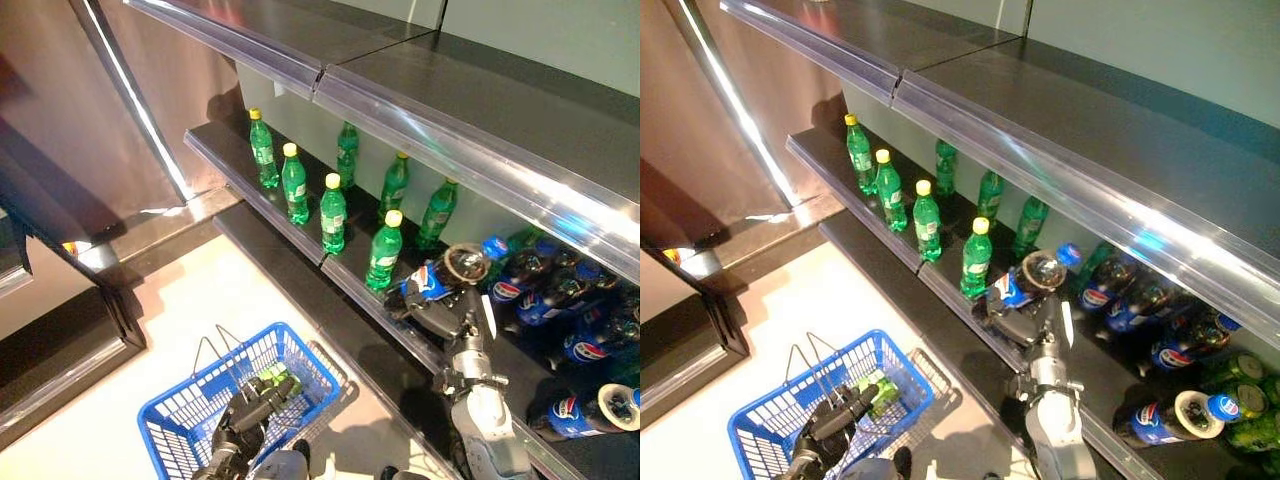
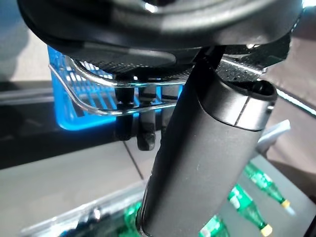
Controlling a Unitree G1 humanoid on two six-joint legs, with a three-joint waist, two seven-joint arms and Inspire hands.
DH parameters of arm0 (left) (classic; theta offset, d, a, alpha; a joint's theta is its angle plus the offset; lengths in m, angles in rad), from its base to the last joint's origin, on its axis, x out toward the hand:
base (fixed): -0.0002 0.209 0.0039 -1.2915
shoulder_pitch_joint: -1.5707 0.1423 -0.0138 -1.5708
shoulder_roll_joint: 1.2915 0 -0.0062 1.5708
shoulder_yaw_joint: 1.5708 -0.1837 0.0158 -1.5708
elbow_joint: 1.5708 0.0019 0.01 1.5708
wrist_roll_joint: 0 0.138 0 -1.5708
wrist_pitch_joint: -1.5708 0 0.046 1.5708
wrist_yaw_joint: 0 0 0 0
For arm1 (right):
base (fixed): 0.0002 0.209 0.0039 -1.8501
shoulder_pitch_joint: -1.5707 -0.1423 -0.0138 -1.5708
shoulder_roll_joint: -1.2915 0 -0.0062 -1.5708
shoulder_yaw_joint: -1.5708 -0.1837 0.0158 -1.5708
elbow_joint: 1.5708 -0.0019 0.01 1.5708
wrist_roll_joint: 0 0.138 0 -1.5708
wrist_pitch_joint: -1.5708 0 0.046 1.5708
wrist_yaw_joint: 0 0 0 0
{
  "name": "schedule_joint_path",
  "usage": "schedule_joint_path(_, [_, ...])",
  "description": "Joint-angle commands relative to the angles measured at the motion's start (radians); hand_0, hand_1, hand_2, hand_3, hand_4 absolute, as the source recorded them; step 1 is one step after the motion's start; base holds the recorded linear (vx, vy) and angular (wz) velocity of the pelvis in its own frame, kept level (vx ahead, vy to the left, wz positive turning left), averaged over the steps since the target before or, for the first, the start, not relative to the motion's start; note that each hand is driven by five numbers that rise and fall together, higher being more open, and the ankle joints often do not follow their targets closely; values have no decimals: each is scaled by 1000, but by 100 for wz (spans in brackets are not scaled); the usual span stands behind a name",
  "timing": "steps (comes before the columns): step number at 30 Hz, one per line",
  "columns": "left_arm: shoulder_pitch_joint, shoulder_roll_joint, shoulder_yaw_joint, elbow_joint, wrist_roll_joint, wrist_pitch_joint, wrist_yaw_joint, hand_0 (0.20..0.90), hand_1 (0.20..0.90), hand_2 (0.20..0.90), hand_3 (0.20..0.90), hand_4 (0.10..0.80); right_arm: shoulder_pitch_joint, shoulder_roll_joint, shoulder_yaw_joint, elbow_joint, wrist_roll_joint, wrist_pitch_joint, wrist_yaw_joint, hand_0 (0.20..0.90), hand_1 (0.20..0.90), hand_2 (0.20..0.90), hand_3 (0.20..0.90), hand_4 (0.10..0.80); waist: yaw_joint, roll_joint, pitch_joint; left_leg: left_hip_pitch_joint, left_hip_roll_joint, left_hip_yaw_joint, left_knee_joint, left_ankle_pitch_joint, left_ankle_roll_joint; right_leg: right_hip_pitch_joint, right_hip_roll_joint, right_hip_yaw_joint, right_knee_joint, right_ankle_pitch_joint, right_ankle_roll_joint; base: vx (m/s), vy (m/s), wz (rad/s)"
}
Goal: Pick up the drink and place into the basket.
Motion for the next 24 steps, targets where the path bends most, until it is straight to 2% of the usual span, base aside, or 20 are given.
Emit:
schedule_joint_path(1, [-47, 13, -34, -276, 2, -112, -195, 300, 300, 300, 200, 100, -101, -45, 2, -274, 19, -117, 84, 300, 300, 300, 200, 100, -8, -21, -131, -52, 113, -49, 122, 4, -90, -34, -126, -29, -47, 183, 79, -36, 18, -1])
schedule_joint_path(7, [-71, 19, -104, -375, -33, -97, -220, 300, 300, 300, 200, 100, -97, -48, 65, -292, 9, -68, 114, 300, 300, 300, 200, 100, -13, -22, -116, -65, 109, -48, 133, 2, -88, -43, -128, -28, -40, 183, 78, -17, 4, -1])
schedule_joint_path(17, [-120, 54, -192, -532, -62, -63, -225, 300, 300, 300, 200, 100, -119, -59, 150, -247, 15, -60, 106, 300, 300, 300, 200, 100, -3, -23, -61, -119, 105, -63, 191, -7, -88, -61, -134, -47, -13, 184, 79, -47, -6, 3])
schedule_joint_path(24, [-137, 78, -237, -578, -64, -47, -233, 300, 300, 300, 200, 100, -135, -59, 216, -179, 25, -40, 94, 300, 300, 300, 200, 100, 13, -25, -42, -148, 99, -75, 220, -15, -84, -74, -147, -59, -1, 189, 94, -13, 5, 10])
